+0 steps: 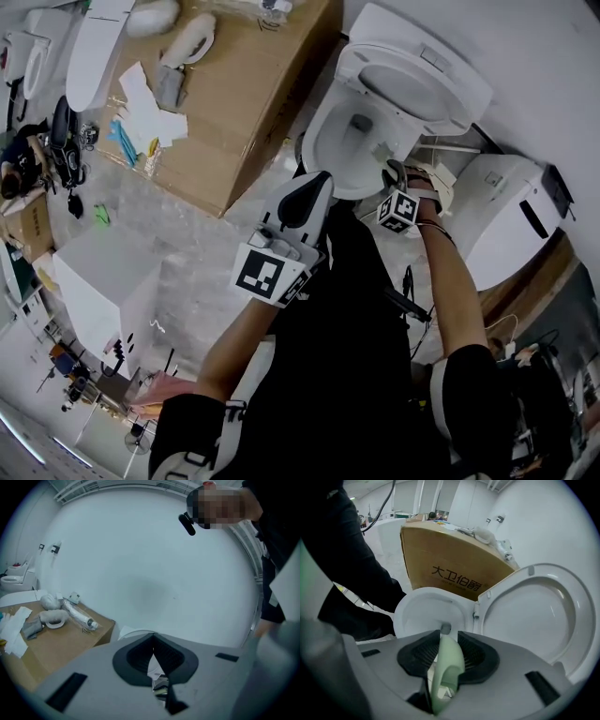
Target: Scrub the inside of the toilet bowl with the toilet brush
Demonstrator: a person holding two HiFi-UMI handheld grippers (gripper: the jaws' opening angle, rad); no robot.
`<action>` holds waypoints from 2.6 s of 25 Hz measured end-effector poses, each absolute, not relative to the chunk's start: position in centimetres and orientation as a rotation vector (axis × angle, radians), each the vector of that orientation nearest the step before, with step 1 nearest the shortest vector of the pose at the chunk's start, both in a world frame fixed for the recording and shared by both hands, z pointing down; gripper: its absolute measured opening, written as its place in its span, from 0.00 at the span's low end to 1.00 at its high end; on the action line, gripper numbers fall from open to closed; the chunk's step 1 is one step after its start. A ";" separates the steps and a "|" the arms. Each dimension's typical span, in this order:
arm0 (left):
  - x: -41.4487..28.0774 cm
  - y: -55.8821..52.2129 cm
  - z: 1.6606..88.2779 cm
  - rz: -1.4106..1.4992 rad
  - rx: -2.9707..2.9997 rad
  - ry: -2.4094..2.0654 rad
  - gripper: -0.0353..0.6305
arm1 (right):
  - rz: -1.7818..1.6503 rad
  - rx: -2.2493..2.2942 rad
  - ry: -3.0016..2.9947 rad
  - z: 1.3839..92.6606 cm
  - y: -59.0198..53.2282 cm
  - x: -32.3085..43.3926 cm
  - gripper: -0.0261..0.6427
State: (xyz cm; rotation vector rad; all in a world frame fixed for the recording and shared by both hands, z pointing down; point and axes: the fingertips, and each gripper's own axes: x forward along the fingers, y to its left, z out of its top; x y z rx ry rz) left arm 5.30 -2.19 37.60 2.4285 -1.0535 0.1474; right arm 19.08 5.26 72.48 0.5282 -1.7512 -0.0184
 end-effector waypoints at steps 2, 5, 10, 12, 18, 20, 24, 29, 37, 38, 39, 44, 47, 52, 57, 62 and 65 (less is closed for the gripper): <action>5.0 -3.3 37.6 0.146 2.425 -1.052 0.07 | -0.054 0.490 -1.743 72.4 4.1 19.3 0.23; 4.3 -4.7 37.5 0.142 2.418 -1.054 0.07 | -0.107 0.425 -1.730 72.4 2.6 19.4 0.23; 2.8 -6.9 37.8 0.134 2.396 -1.066 0.07 | -0.237 0.259 -1.707 72.9 0.9 18.5 0.23; 2.2 -7.5 38.0 0.132 2.389 -1.069 0.07 | -0.323 0.175 -1.693 73.0 0.3 17.8 0.23; 0.3 -9.3 38.4 0.124 2.370 -1.092 0.07 | -0.508 -0.024 -1.669 73.6 -1.2 15.8 0.23; -0.3 -9.7 38.3 0.119 2.368 -1.106 0.07 | -0.557 -0.077 -1.660 73.5 -1.7 15.2 0.23; -1.4 -10.4 38.3 0.105 2.354 -1.129 0.07 | -0.654 -0.186 -1.643 73.2 -2.6 13.8 0.23; -2.8 -10.4 38.5 0.089 2.335 -1.160 0.07 | -0.756 -0.271 -1.655 72.6 -3.7 11.1 0.23; -3.6 -9.4 38.4 0.072 2.320 -1.184 0.07 | -0.750 -0.225 -1.686 71.6 -4.2 8.6 0.23; -3.6 -9.3 38.3 0.070 2.321 -1.185 0.07 | -0.688 -0.162 -1.700 71.4 -4.4 8.7 0.23; -3.5 -9.1 38.2 0.068 2.322 -1.184 0.07 | -0.605 -0.077 -1.719 71.2 -4.8 9.0 0.23; -2.4 -8.5 37.9 0.066 2.334 -1.148 0.07 | 0.033 0.562 -1.780 69.8 -6.8 12.9 0.23; -1.1 -8.8 37.8 0.078 2.357 -1.104 0.07 | 0.378 0.919 -1.703 69.7 -6.7 16.7 0.23; 1.5 -9.8 37.9 0.108 2.391 -1.013 0.07 | 1.047 1.537 -1.375 71.2 -3.4 23.7 0.23; 3.4 -11.1 38.8 0.145 2.412 -0.925 0.07 | 1.672 2.152 -0.761 73.6 3.5 28.6 0.23; 4.1 -12.4 39.9 0.179 2.415 -0.865 0.07 | 2.095 2.533 -0.037 76.2 9.7 28.0 0.23; 4.0 -13.3 40.4 0.178 2.408 -0.841 0.07 | 2.247 2.638 0.338 77.5 11.3 25.9 0.23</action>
